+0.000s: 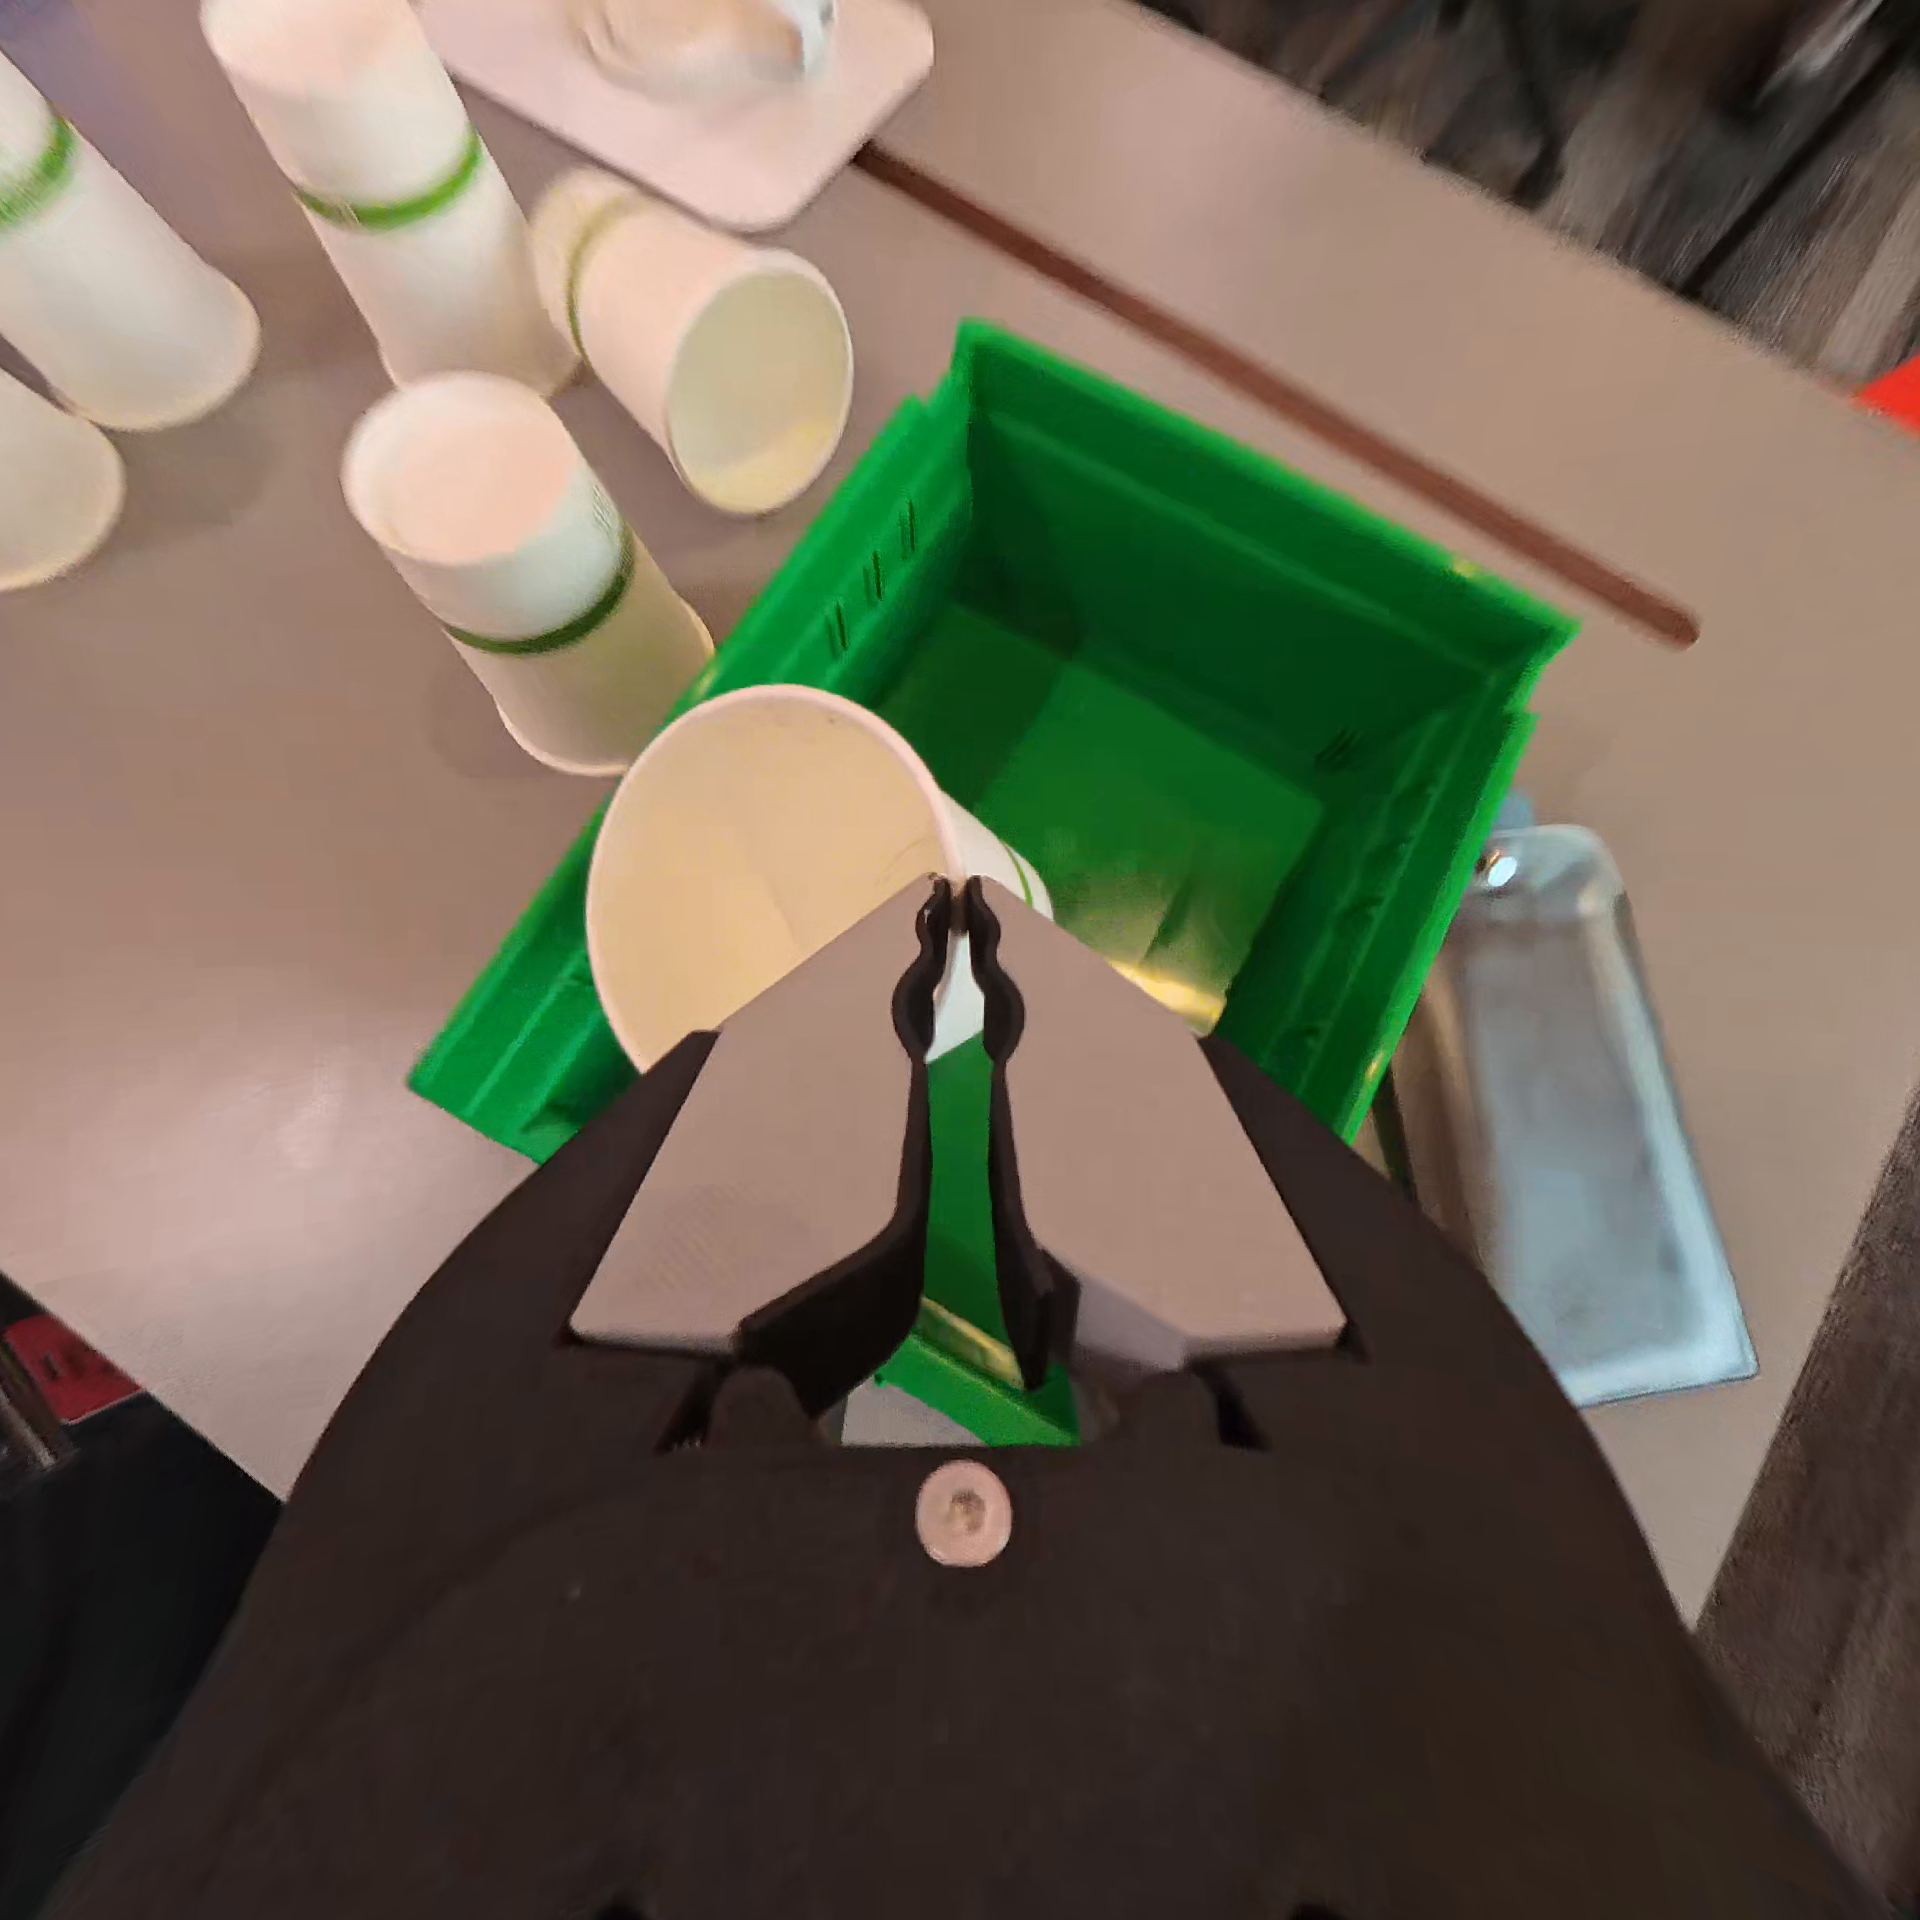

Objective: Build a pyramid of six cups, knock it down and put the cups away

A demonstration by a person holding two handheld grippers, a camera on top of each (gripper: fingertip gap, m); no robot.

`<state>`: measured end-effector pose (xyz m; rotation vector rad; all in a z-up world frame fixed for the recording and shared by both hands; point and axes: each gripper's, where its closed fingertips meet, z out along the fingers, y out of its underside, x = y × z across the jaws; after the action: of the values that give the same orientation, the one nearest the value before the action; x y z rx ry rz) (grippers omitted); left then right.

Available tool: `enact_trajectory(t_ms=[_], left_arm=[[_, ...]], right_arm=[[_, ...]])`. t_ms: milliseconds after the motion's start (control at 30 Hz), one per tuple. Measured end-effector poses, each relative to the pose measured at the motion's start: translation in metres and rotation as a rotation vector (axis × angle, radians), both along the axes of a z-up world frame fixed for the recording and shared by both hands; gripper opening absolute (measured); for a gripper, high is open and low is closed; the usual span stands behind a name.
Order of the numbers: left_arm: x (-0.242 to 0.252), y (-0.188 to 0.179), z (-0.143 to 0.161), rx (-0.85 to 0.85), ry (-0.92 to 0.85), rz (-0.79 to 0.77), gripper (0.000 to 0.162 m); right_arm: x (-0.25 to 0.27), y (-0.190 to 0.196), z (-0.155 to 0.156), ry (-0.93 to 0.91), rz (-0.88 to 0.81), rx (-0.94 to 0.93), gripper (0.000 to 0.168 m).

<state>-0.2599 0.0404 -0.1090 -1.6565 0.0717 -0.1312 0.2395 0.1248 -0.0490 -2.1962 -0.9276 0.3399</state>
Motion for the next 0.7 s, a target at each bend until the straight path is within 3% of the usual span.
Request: enact_trajectory(t_ms=[133,300,500,700], left_arm=[[0.000,0.000,0.000,0.002,-0.003,-0.006,0.015],[0.001,-0.001,0.001,0.005,-0.011,-0.018,0.019],[0.001,0.000,0.000,-0.008,-0.033,-0.028,0.023],[0.003,-0.004,0.003,0.014,-0.045,-0.047,0.028]], right_arm=[[0.003,0.013,-0.033,-0.042,-0.016,-0.088,0.000],[0.004,0.034,-0.039,-0.026,-0.047,-0.087,0.007],[-0.007,0.041,-0.007,0.006,-0.028,0.035,0.019],[-0.028,0.029,0.024,0.053,0.011,0.141,0.018]])
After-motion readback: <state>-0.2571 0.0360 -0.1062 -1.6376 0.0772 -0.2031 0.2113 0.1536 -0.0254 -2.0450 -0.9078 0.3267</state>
